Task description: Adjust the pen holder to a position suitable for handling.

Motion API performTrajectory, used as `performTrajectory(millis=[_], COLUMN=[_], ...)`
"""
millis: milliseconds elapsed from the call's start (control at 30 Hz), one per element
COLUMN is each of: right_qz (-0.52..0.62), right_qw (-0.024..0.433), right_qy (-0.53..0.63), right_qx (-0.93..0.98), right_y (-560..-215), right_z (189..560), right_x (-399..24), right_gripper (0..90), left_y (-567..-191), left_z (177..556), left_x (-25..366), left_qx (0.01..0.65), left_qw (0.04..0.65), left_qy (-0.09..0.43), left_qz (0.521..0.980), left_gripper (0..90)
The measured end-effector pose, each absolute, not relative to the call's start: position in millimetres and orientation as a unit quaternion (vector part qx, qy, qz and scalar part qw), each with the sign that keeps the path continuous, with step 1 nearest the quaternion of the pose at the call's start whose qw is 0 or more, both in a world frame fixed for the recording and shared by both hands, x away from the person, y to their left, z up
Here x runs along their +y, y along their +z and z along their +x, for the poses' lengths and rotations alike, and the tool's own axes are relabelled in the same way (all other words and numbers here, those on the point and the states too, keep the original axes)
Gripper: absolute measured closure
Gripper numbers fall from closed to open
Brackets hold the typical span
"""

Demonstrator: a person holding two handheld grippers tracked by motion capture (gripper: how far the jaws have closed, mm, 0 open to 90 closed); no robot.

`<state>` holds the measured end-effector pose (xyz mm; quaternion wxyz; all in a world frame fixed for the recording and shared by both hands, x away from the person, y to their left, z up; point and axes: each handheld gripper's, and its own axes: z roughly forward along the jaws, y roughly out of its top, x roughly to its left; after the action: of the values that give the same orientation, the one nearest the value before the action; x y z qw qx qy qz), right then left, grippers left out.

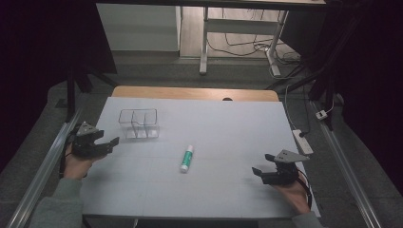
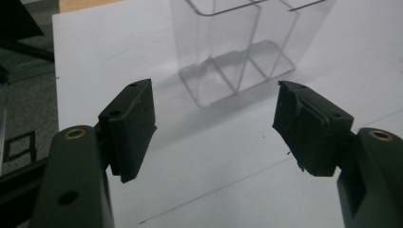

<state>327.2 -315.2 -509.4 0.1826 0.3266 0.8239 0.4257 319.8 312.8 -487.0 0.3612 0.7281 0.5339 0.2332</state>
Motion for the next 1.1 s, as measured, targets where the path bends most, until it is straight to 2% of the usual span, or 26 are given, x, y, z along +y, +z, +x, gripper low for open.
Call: performTrajectory(millis=[267,400,467,500,533,600,767,1100], right_qz=[0.327,0.327,0.327,0.327,0.327,0.328,0.328,0.329], right_qw=[0.181,0.18,0.18,0.18,0.181,0.181,0.181,0.184], right_qy=[0.428,0.429,0.428,0.428,0.429,0.429,0.428,0.426], right_qx=[0.823,0.823,0.823,0.823,0.822,0.822,0.823,0.822], right_y=[-510,-510,-510,-510,-510,-510,-510,-510], right_z=[328,328,328,328,328,328,328,328], right_x=[-315,-315,-315,-315,-315,-315,-316,-316], right_gripper=[20.3,20.3,20.3,20.3,20.3,20.4,20.4,20.4], left_y=[-490,-492,-492,-493,-494,-495,-499,-508], left_z=[335,347,349,352,357,360,372,391], left_x=[319,320,320,321,321,322,325,323], left_qx=[0.546,0.547,0.549,0.55,0.553,0.553,0.559,0.567], left_qw=[0.352,0.344,0.345,0.346,0.341,0.337,0.334,0.333], left_qy=[0.229,0.233,0.234,0.232,0.231,0.229,0.217,0.189], left_qz=[0.725,0.726,0.725,0.724,0.725,0.727,0.727,0.729], left_gripper=[35.2,43.1,50.5,50.5,59.0,70.3,88.6,89.0])
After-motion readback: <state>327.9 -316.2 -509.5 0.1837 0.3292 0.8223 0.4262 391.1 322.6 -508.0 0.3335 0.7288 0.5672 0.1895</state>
